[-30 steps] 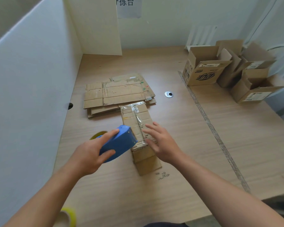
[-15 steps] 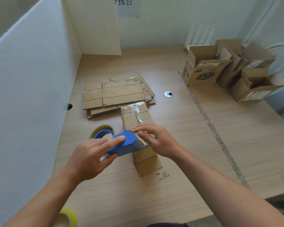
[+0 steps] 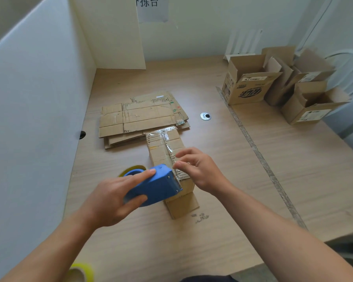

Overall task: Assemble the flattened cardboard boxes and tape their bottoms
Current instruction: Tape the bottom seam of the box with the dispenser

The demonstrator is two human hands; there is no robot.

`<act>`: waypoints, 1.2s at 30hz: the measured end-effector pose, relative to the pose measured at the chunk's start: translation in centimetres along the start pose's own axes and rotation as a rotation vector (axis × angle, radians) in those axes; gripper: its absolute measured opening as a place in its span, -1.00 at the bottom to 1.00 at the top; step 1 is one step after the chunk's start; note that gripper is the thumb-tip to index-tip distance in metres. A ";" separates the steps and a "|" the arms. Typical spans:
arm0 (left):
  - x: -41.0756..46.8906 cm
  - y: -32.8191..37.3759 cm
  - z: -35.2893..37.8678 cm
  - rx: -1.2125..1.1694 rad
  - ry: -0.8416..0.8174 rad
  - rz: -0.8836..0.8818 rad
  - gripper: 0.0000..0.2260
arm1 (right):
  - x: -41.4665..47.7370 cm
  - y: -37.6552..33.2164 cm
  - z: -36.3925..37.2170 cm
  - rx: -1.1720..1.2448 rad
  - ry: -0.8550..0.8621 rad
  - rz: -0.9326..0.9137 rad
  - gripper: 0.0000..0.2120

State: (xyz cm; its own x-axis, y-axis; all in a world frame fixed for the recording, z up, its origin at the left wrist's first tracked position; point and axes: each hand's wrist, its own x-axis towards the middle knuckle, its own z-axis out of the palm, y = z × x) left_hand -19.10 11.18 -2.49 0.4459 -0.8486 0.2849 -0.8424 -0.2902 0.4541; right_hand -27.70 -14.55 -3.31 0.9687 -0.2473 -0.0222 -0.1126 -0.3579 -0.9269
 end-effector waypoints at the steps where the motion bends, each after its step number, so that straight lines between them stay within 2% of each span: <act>1: 0.2 0.1 -0.2 -0.043 -0.050 -0.053 -0.45 | -0.2 0.2 0.0 -0.021 0.001 0.011 -0.88; 3: 0.2 0.1 -0.4 -0.101 -0.148 -0.158 -0.44 | -0.7 0.8 -0.4 0.000 0.053 0.053 -0.86; 6: -0.7 -1.0 -1.6 -0.223 -0.188 -0.313 -0.48 | -1.8 2.6 -2.5 0.093 0.212 0.160 -0.81; 8: -0.8 -1.3 -2.5 -0.339 -0.249 -0.394 -0.49 | -2.7 3.7 -3.5 0.093 0.202 0.215 -0.79; 11: 0.8 -0.5 -2.6 -0.301 -0.424 -0.430 -0.51 | -3.1 5.1 -2.8 0.119 0.205 0.331 -0.78; 17: 3.0 -0.6 -2.1 -0.335 -0.474 -0.597 -0.61 | -1.8 5.5 -1.5 0.032 0.221 0.427 -0.71; 28: 4.5 0.4 -2.7 -0.373 -0.541 -0.684 -0.60 | -1.4 5.8 -2.1 -0.050 0.270 0.450 -0.69; 33: 5.6 0.8 -2.4 -0.317 -0.582 -0.697 -0.52 | -0.8 6.5 -1.8 -0.072 0.265 0.526 -0.69; 36: 6.1 0.7 -1.7 -0.279 -0.617 -0.696 -0.58 | -0.8 7.0 -1.9 -0.071 0.242 0.574 -0.69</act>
State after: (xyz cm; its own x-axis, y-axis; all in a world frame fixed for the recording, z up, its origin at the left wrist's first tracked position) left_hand -16.44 6.53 1.06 0.5132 -0.6327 -0.5799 -0.3129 -0.7671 0.5600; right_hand -29.65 -18.57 -9.06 0.6731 -0.6115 -0.4159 -0.6226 -0.1649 -0.7650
